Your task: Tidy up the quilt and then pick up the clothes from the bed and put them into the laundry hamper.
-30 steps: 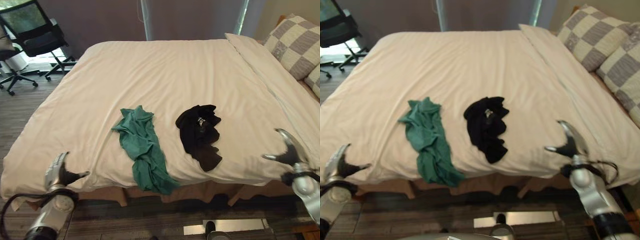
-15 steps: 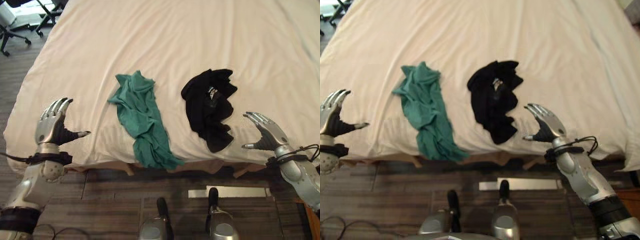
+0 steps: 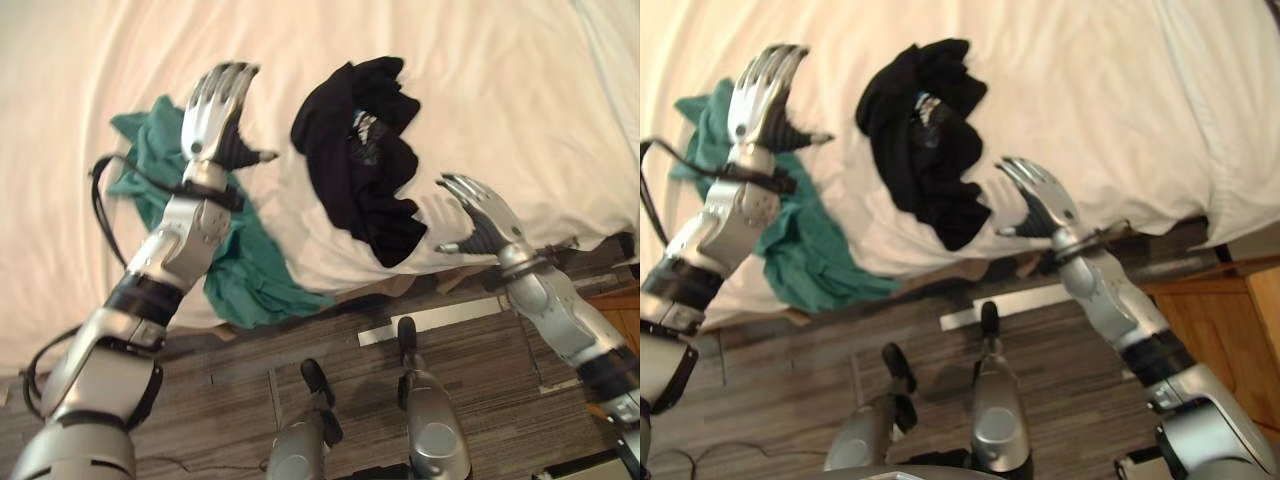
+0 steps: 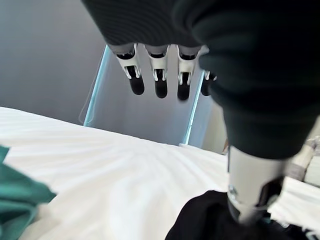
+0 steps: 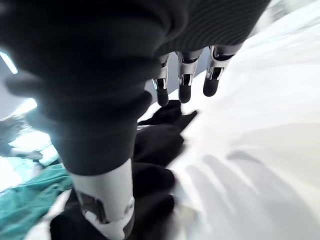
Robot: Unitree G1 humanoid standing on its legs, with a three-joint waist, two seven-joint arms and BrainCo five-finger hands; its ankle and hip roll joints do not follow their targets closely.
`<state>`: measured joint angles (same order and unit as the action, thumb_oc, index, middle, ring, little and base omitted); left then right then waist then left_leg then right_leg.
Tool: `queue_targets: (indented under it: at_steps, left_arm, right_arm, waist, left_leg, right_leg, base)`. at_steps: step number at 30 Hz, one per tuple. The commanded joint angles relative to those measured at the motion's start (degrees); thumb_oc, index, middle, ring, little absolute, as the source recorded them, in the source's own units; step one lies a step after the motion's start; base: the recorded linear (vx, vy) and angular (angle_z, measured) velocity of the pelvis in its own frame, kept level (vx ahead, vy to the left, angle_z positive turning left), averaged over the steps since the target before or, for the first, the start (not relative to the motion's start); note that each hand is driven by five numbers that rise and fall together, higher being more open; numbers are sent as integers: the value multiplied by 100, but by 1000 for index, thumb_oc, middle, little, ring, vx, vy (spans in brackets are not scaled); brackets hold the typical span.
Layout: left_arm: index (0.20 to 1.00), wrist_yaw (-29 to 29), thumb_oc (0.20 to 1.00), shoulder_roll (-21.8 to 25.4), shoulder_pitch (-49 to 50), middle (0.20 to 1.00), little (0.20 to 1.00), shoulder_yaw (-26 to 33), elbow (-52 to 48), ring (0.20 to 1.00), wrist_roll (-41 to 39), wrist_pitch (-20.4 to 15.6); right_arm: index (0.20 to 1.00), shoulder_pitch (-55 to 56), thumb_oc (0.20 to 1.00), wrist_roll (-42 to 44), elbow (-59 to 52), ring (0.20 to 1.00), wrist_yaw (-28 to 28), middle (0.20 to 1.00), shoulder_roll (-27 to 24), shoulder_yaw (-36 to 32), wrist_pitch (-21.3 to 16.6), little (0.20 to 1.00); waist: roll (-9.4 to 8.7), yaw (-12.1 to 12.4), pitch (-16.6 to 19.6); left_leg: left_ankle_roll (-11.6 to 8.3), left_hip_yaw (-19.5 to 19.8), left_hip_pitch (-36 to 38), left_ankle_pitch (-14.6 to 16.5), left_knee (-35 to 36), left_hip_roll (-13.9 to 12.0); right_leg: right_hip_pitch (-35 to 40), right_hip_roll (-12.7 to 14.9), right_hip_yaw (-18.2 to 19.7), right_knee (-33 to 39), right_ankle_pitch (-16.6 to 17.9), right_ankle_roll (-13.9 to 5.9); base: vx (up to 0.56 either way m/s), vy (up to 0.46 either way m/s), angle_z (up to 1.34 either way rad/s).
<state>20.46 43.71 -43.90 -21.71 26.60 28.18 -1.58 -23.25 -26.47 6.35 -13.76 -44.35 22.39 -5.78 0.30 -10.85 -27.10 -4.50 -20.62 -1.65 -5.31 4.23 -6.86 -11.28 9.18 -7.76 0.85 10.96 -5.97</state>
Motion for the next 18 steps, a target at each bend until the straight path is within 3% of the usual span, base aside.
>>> queue_targets:
  at_steps: [1,10,18]
  left_arm:
    - [1000,295,1000,253,543,1000,1000,381,469,1000,-188,22]
    - [1000,417,1000,-17,825,1000,1000,678,565,1000,-207,193]
    - [1000,489,1000,150,1242,1000,1000,1217,-79,1000,-192,300]
  right_arm:
    - [1000,144,1000,-59,-56,1000,-265,1000,41,-89,-149,1000]
    - [1000,331,1000,-88,4,1000,-334,1000,335,-203,-138,1000]
    - [1000,523,1000,-36,-43,1000,-365,1000,493,-440,-84,1000]
  waist:
    - [-184,321,269]
    - [-216,294,209]
    - [-210,391,99]
  left_leg:
    - [-359,-60,-288,215,-259,-504]
    - [-355,-89,-215,275,-293,-491]
    - [-367,17,-241,289,-325,-495]
  right_leg:
    - [-292,397,117,-663,-1067,-487]
    - [-273,370,172,-666,-1072,-452]
    - [-216,370,61,-723,-1117,-429]
  base:
    - [-10,16,-29]
    - [0,3,-3]
    - [7,-11,5]
